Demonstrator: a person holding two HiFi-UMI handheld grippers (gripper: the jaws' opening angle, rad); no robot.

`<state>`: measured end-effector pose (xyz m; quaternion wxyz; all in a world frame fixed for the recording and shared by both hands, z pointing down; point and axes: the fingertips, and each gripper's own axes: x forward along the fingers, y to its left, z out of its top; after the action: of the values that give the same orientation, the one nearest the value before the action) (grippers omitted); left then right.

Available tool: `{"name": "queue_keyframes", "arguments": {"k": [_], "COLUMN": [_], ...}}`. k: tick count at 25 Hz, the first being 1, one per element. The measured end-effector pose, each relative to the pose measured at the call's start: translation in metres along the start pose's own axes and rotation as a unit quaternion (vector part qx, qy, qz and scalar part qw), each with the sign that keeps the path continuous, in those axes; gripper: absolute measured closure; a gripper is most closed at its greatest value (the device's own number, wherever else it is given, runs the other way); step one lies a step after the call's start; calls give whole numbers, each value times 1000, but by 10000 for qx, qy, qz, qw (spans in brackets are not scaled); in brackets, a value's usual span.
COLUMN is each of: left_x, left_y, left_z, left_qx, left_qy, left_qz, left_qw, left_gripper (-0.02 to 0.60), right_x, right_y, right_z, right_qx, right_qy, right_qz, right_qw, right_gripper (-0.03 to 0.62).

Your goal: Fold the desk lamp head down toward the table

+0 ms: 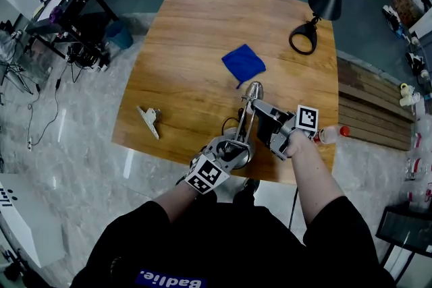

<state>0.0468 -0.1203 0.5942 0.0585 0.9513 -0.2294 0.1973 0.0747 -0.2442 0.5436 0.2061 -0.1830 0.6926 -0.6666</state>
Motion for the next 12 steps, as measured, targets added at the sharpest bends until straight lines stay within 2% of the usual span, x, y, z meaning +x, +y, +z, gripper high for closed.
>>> {"name": "queue_keyframes", "arguments": {"k": [12], "left_x": [0], "left_y": [2], "left_z": [0], "left_qx": [15], "left_qy": [-1], "left_qz": [0], "left_qw": [10000], "left_gripper": [420], "right_x": [-1], "right_y": [-12], "right_z": [-2], "right_qx": [350], "right_qy": [-78], "right_qz": [40], "right_qw": [9993], "right_gripper": [493]}}
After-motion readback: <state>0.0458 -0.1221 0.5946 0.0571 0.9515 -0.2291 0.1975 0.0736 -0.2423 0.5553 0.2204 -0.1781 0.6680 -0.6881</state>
